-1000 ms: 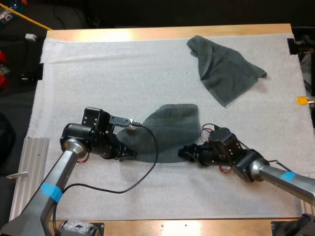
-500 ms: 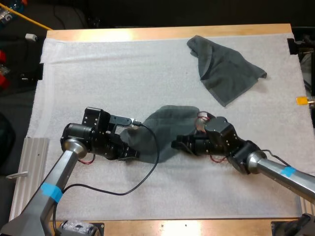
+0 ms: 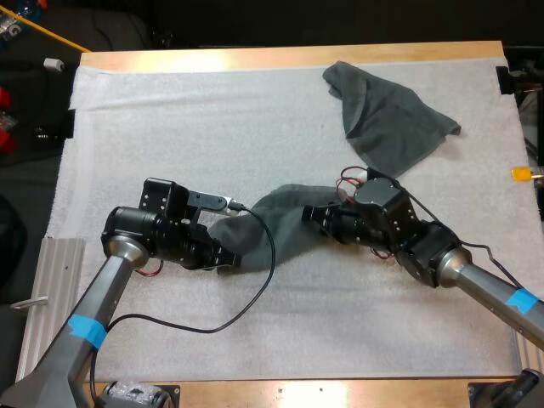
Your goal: Pick towel from pile, fold and stack
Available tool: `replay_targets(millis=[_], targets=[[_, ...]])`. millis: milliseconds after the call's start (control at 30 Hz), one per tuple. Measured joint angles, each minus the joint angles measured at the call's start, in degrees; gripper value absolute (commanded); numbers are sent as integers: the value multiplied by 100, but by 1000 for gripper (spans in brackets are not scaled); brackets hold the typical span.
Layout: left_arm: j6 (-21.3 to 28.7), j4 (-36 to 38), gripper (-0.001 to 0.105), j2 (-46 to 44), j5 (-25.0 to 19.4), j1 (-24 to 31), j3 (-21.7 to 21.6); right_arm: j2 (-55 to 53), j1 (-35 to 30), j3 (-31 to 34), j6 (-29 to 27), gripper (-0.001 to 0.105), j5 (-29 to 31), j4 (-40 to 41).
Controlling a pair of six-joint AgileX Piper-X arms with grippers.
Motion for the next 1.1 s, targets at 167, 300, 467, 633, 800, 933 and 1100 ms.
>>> replay_targets(millis=[167, 300, 467, 633, 800, 933, 1100], targets=[[0, 7, 0, 0, 17, 0, 0, 0, 0, 0, -664, 87, 474, 1113], [6, 66, 0, 0, 23, 0, 0, 0, 0, 4, -1114, 72, 486, 1989], [6, 91, 0, 0, 23, 0, 0, 0, 0, 237, -1484, 64, 345, 2254], [6, 91, 0, 0, 23, 0, 0, 0, 0, 679, -1481, 64, -193, 1866], [6, 91, 0, 0, 23, 0, 0, 6, 0, 1027, -1074, 60, -349, 1083], [6, 98, 0, 0, 31, 0, 0, 251, 0, 1031, -898, 50, -591, 449], [6, 149, 0, 0, 89, 0, 0, 732, 0, 1031, -428, 39, -623, -195]])
